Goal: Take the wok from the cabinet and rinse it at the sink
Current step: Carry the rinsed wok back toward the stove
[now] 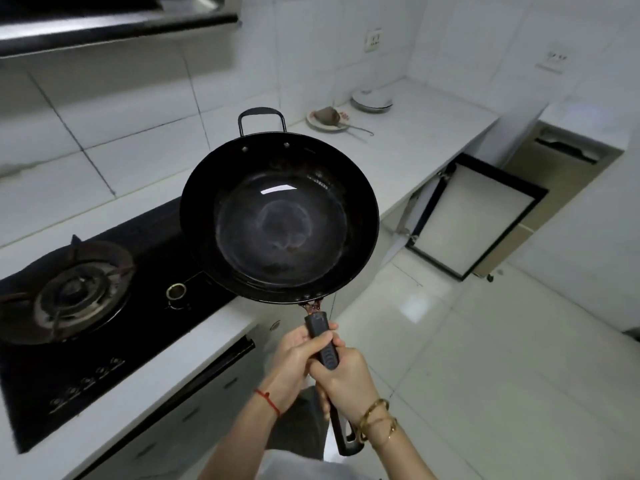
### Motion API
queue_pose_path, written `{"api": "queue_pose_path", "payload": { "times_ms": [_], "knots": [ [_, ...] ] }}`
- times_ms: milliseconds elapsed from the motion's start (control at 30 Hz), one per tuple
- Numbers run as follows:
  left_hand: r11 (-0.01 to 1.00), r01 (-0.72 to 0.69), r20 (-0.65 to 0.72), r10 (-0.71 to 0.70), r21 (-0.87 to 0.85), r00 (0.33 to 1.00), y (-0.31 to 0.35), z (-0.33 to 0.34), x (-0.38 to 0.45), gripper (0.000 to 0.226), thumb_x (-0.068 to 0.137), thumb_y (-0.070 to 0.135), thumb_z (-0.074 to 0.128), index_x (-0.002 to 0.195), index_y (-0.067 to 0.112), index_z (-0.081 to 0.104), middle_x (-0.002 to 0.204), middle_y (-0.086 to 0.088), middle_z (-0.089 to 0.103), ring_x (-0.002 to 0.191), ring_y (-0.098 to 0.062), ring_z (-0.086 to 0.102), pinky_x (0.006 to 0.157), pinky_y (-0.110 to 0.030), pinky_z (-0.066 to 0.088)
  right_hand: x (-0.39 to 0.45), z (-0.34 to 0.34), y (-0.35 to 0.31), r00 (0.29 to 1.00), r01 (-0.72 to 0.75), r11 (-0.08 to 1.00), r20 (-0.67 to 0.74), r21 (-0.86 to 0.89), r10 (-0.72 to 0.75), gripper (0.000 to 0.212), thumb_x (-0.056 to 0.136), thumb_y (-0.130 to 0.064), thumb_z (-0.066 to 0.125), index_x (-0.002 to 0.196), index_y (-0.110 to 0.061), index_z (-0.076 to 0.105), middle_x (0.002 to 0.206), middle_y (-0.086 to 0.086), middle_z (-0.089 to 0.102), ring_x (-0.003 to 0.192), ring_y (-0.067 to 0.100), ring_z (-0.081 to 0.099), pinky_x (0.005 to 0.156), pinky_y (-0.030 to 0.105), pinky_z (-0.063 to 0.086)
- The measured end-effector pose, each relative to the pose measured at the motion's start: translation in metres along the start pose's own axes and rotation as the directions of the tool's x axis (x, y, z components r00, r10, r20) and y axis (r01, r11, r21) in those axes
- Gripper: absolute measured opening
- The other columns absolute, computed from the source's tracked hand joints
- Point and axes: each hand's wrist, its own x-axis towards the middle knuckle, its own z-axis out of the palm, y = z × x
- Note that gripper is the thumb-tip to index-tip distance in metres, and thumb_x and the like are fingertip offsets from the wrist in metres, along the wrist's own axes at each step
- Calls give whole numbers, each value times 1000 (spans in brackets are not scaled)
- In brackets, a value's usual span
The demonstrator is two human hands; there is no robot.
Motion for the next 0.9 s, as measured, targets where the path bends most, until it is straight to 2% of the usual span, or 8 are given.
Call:
{"api": "queue_pose_path", "payload": {
  "times_ms": [200,533,700,767,900],
  "knots": [
    [1000,-1,29,1,2,1000,17,23,67,14,89,-5,54,98,-2,65,76,-13,66,68,-14,67,65,-20,55,57,-32,-16,1000,-18,1000,0,15,18,19,86,-5,58,68,-4,53,40,3,49,29,16,44,32,22,37],
    [998,-54,60,53,12,997,79,56,209,14,91,-2,53,102,-2,63,80,-11,66,69,-14,66,62,-18,52,195,-89,-79,999,7,1000,32,-2,-7,13,85,-2,54,73,-5,52,42,7,49,27,16,43,32,22,38],
    [999,-50,27,50,-5,998,97,58,260,14,91,2,57,101,-1,65,78,-9,67,75,-18,64,71,-24,51,248,-100,-95,998,5,1000,55,-16,-4,2,84,-2,52,85,-3,52,42,6,48,28,17,43,31,22,38],
    [999,-33,8,33,-26,999,101,57,277,13,88,4,60,99,1,67,78,-10,67,77,-20,63,76,-28,49,266,-102,-98,998,6,999,64,-32,-4,8,84,-3,52,90,1,53,43,7,49,29,17,45,33,22,39],
    [999,-31,-52,29,-35,998,106,59,311,12,91,-2,53,93,0,65,73,-8,65,70,-15,64,71,-24,51,302,-108,-101,996,-4,999,92,-50,8,3,84,-3,54,87,-2,54,43,6,50,30,17,47,34,23,40]
  ]
}}
